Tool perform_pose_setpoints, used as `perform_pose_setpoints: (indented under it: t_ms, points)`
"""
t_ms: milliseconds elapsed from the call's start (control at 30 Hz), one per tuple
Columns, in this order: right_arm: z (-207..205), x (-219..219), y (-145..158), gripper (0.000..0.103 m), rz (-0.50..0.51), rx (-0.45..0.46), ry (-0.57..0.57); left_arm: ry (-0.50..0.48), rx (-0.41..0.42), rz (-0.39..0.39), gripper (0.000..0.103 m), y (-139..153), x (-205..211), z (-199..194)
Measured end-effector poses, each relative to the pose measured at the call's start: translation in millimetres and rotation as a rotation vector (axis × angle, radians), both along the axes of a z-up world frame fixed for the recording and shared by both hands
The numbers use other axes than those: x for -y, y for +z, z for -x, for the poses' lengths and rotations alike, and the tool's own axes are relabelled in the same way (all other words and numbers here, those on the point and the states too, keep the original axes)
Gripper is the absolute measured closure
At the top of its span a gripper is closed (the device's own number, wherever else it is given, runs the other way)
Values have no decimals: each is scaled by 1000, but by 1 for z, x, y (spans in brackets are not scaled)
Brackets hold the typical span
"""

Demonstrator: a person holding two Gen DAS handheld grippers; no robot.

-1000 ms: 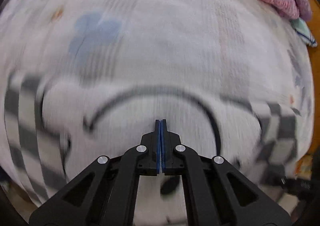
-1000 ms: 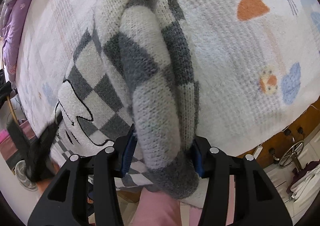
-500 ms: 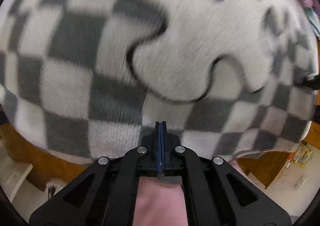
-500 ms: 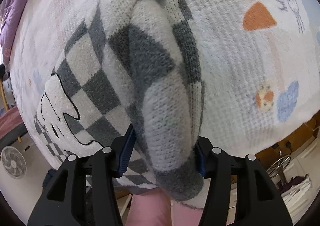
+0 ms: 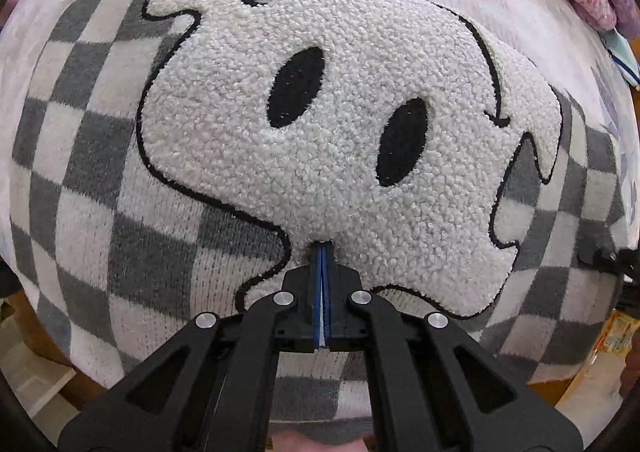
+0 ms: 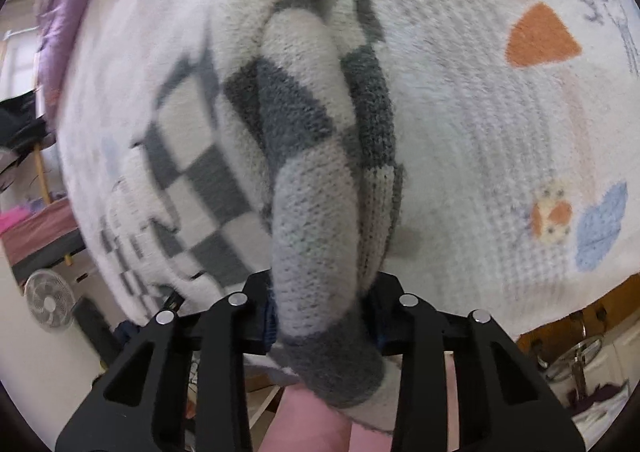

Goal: Fold large clothes

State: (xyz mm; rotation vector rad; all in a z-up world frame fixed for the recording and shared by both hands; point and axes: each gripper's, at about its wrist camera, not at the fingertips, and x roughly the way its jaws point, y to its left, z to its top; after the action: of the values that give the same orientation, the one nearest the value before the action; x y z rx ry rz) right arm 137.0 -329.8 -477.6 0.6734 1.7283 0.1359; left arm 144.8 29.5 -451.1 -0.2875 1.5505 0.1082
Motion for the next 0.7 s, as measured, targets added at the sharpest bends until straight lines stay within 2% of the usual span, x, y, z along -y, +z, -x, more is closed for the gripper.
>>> perform_pose_setpoints:
  t_ms: [33,167,267,333,467,567,700]
  points:
    - [1,-2,7,73,-10,14,8,2,-3,-1,103,0,3,18]
    - [6,-14,39,74,-45,66,26,-26,-12,-37,102,0,16,20]
    - [8,-27,57,74,-91,77,40,-15,-12,-30,103,-4,28,8]
    - [6,-42,69,74,-115,84,106,-26,-5,-36,102,-7,33,6]
    - [7,-73,91,75,-117,109,198,-91,32,-104,102,-12,45,13]
    - [9,-89,102,75,-77,113,196,-78,52,-74,102,-11,45,17]
    - [13,-111,115,75,7,120,174,-141,58,8,102,-5,31,25]
